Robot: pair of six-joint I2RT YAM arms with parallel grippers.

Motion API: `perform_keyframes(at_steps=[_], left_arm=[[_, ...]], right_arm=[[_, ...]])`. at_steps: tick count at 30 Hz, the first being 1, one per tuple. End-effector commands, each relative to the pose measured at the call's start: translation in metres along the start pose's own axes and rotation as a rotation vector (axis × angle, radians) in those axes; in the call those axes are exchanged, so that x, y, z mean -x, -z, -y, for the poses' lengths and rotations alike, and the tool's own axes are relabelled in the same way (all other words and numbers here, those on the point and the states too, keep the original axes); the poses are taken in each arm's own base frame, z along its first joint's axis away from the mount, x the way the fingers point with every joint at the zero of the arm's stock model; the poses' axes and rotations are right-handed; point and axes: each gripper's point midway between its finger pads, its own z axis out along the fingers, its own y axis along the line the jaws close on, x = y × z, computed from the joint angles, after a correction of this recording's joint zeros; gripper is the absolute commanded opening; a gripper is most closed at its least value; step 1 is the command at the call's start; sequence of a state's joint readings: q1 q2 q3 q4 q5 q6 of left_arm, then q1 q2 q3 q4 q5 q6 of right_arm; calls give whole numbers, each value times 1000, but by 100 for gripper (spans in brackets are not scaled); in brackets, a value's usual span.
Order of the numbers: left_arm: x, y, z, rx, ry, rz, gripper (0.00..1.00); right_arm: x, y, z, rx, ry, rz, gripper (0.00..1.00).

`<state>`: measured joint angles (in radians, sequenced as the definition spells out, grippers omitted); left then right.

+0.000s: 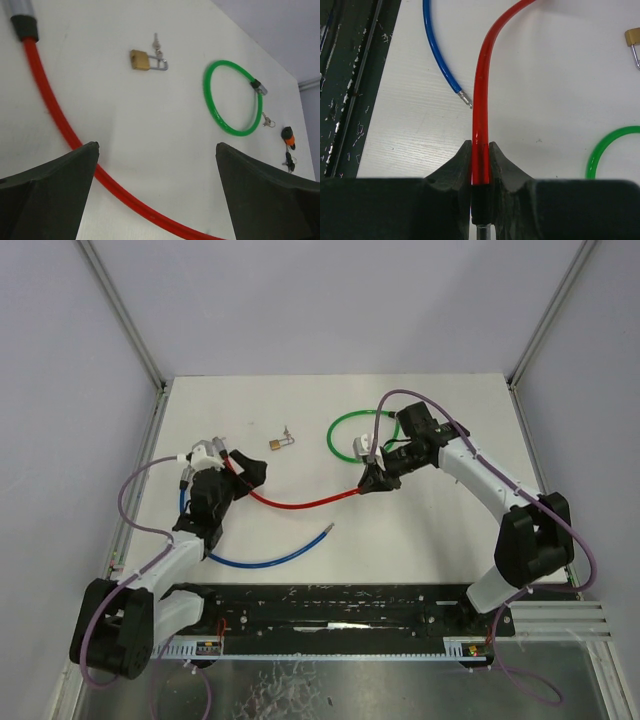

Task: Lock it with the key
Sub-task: Pick up the lock from the center of the board.

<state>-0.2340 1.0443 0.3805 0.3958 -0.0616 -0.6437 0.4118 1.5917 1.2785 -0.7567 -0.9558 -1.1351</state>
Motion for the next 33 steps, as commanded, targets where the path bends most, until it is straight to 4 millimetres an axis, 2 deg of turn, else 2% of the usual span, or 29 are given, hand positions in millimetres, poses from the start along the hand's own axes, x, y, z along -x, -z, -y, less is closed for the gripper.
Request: perform_keyframes(at_steps=[1, 8, 13, 15, 23, 33], left_arm=[[-5, -7, -37, 173, 133, 19, 100], [-26, -8, -76, 339, 237, -6, 100], [-40, -6, -89, 408, 301, -35, 98], [-48, -5, -92, 426, 338, -53, 94], [-73, -12, -88, 398, 463, -127, 81], [-70, -25, -70, 313, 586, -129, 60]], right_arm=[[40, 13, -2, -13, 53, 105, 0], [46, 15, -2, -16, 31, 124, 0], [56, 16, -3, -17, 15, 160, 0], [60, 17, -3, -19, -16, 171, 0], [77, 23, -11, -7, -25, 226, 0], [80, 23, -21, 28, -15, 242, 0]])
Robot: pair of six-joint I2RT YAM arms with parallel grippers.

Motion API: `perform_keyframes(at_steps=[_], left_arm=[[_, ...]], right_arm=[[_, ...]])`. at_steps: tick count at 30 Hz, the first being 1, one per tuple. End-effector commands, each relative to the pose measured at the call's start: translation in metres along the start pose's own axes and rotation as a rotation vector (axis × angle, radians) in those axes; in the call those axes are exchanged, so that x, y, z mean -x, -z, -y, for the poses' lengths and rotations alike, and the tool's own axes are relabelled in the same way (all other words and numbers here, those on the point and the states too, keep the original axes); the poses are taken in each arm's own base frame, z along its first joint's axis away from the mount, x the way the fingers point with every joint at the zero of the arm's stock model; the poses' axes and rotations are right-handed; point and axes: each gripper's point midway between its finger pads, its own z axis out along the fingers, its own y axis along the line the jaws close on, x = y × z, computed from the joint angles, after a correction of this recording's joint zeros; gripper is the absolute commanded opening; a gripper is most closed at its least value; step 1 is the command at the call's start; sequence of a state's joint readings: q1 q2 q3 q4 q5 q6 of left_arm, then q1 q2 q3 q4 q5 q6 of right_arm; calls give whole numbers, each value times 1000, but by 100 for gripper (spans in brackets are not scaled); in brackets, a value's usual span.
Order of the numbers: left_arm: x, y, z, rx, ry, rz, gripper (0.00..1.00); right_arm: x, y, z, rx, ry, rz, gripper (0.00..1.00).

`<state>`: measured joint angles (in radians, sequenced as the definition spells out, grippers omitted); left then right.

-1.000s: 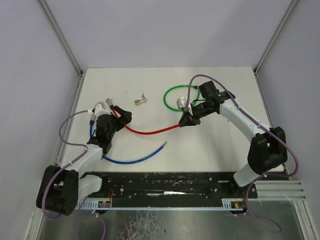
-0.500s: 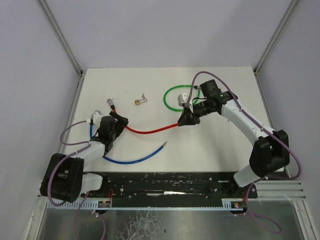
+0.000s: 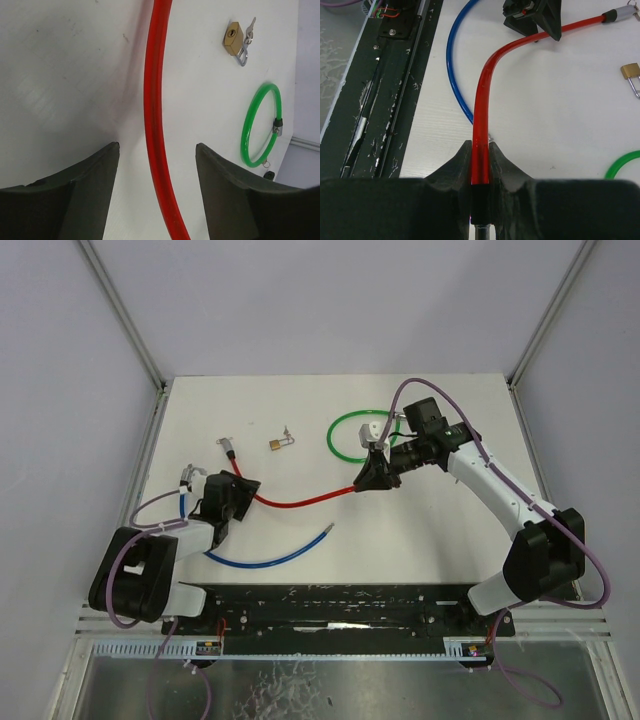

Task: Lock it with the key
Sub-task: Pick up the lock from the center of the board.

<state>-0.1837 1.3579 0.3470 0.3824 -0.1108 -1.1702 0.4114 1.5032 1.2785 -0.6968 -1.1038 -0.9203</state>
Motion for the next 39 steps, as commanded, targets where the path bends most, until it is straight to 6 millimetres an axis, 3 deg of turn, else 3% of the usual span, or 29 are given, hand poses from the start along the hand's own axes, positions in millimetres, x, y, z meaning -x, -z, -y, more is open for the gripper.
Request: perform_keyframes(at_steps=[1, 5, 13, 16, 22, 27, 34, 39], left_arm=[[-2, -3, 9, -51, 81, -27, 58], [-2, -5, 18, -84, 113, -55, 48], [15, 4, 31, -157, 87, -25, 9], [27, 14, 40, -196, 33, 23, 2], [53, 46, 84, -361, -164, 145, 0], [74, 90, 133, -566, -322, 278, 0], [84, 140, 207, -817, -447, 322, 0], [93, 166, 246, -895, -525, 347, 0]], right_arm=[[30, 6, -10, 33, 73, 75, 0], [29, 6, -11, 40, 77, 74, 0], [23, 6, -14, 67, 92, 44, 0], [13, 5, -9, 57, 81, 8, 0], [-14, -2, 2, 59, 37, -61, 0], [-29, -7, 10, 54, 28, -80, 11], [-26, -8, 12, 41, 20, -70, 23], [-13, -2, 8, 32, 27, -35, 45]])
